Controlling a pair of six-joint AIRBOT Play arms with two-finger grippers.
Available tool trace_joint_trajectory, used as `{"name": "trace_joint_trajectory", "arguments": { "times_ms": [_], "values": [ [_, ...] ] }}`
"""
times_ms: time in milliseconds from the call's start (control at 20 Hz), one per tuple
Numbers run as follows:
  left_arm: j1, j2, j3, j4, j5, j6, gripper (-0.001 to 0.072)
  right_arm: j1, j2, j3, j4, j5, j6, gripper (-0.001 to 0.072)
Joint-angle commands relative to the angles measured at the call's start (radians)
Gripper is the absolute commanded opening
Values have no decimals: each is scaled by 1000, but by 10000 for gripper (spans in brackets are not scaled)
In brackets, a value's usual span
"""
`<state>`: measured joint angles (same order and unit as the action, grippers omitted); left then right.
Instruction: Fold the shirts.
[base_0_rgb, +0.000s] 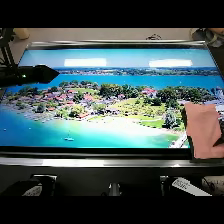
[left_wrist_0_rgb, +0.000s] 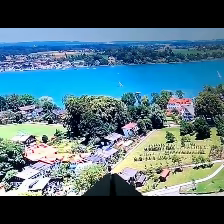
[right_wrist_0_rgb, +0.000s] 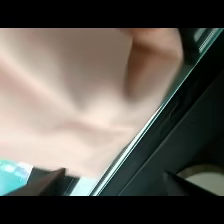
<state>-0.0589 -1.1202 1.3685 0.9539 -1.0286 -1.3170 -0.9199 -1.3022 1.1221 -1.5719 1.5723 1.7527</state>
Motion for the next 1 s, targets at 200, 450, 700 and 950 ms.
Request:
{"name": "trace_joint_trajectory", "arguments": {
  "times_ms": [200,450,700,950],
  "values": [
    [-40,-37,66,301,40,-102,21,92,2,416,160,-278,-191,665],
    [-124,-272,189,764,-138,-372,173,661,-35,511,121,-376,-126,666],
    [-138,-312,80,616,-276,-399,482,887,-233,511,147,-19,-56,691],
    [-135,-266,20,618,-164,-478,482,886,-243,511,110,10,-44,686]
  ]
}}
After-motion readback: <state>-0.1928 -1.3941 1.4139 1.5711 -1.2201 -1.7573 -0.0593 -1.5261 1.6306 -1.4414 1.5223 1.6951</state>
